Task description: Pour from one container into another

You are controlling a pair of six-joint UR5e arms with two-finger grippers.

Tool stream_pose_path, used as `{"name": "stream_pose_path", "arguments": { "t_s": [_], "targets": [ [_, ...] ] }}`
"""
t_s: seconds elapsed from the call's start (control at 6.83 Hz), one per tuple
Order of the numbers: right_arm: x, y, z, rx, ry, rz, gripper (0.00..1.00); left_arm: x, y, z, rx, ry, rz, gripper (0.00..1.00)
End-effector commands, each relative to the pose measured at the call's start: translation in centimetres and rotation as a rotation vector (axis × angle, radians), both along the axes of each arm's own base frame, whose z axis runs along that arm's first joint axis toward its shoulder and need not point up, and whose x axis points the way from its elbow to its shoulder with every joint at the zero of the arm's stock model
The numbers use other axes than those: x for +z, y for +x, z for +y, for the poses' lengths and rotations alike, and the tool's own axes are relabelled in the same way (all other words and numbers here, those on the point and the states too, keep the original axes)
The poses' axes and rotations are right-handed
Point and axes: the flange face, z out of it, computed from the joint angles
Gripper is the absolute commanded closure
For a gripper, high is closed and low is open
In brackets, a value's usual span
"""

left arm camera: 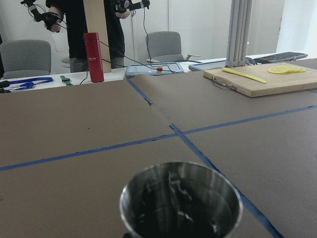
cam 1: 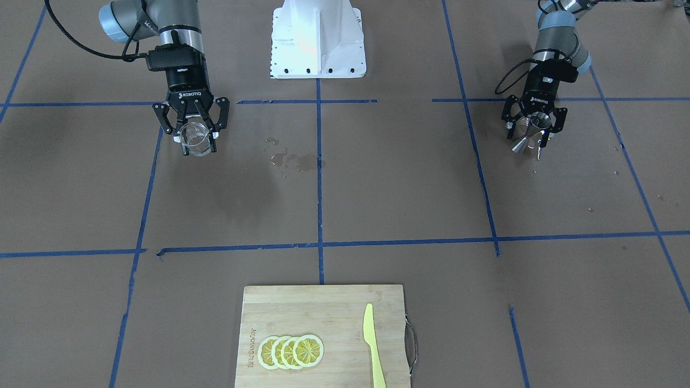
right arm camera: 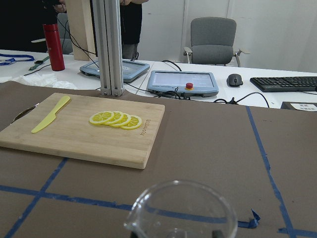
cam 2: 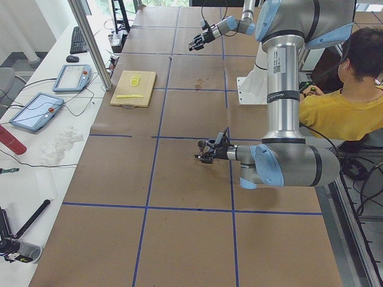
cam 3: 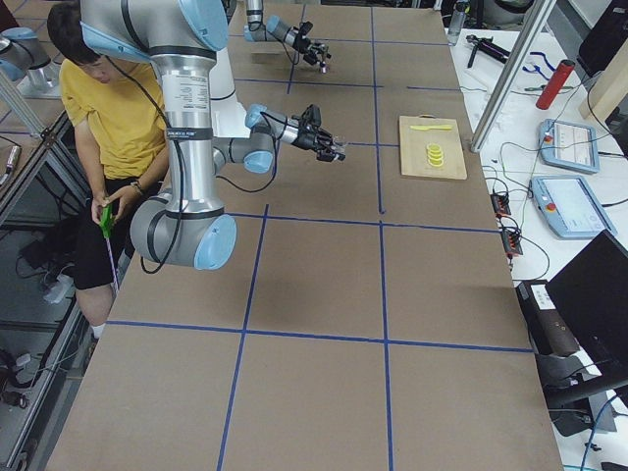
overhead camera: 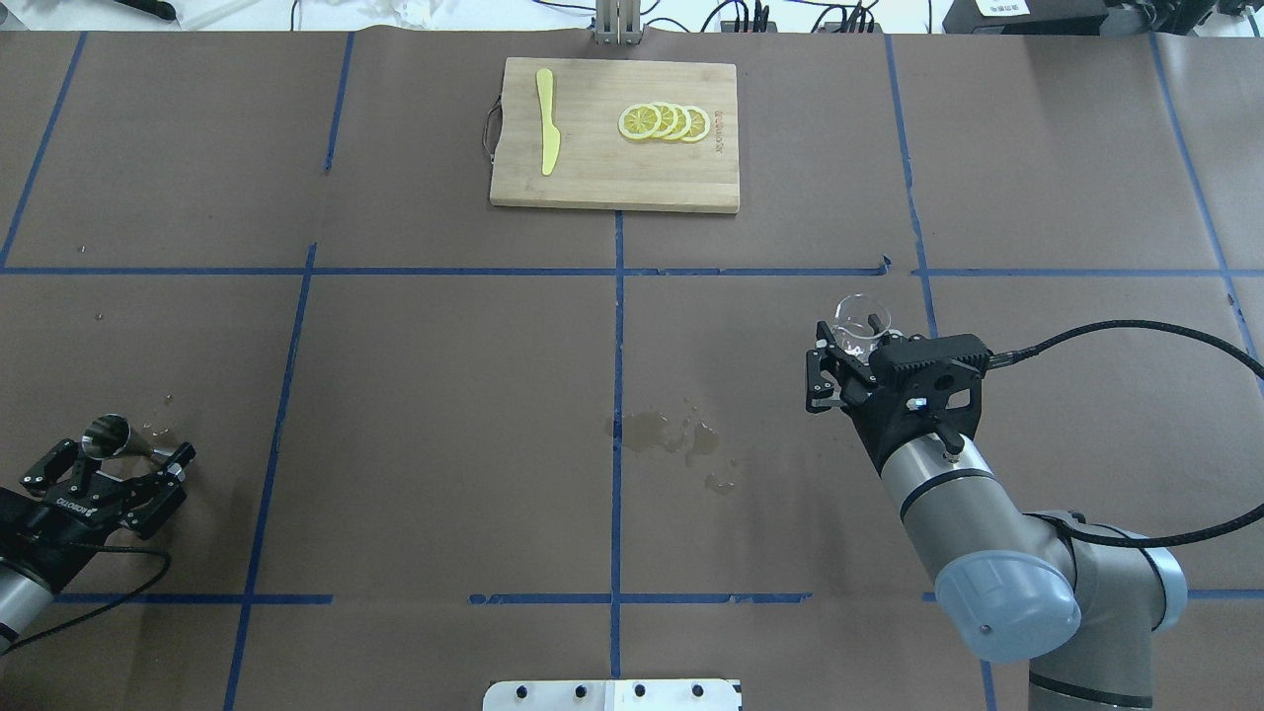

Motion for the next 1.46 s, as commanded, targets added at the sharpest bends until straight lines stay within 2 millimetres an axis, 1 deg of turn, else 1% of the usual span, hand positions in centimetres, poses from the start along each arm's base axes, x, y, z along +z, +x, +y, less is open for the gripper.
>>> {"name": "stream_pose_path", "arguments": {
  "t_s": [0.0,0.15,0.29,0.44,0.73,0.88,1.02,1.17,1.32],
  "targets": [
    [0.0,0.0,0.0,0.000,0.000,0.000,1.00,0.2,-0.3,0.3,-0.008,0.001,0.000,0.00],
    [0.0,0.0,0.0,0.000,0.000,0.000,1.00,0.4,-0.5,0.8,0.000,0.003,0.006,0.00],
    [0.0,0.0,0.0,0.000,0.000,0.000,1.00,1.5,-2.9,1.7,0.017,0.004,0.031,0.00],
    [0.0,0.1,-0.1,0.002,0.000,0.000,1.00,2.0,-4.1,2.5,0.023,0.005,0.048,0.00],
    [0.0,0.1,-0.1,0.002,-0.001,-0.003,1.00,1.3,-2.1,6.2,0.076,0.005,0.073,0.00],
    [0.1,0.0,-0.1,0.002,-0.002,-0.002,1.00,1.4,-2.5,7.4,0.076,-0.002,0.118,0.00],
    [0.2,0.1,-0.1,0.004,-0.002,0.001,1.00,2.1,-3.7,7.8,0.082,-0.003,0.115,0.00],
    [0.6,0.2,-0.1,0.005,-0.004,0.011,1.00,3.1,-6.6,7.0,0.074,-0.012,0.158,0.00],
    [0.9,0.2,-0.1,0.009,-0.010,0.003,1.00,6.1,-10.3,5.9,0.061,0.000,0.105,0.00]
  ]
}}
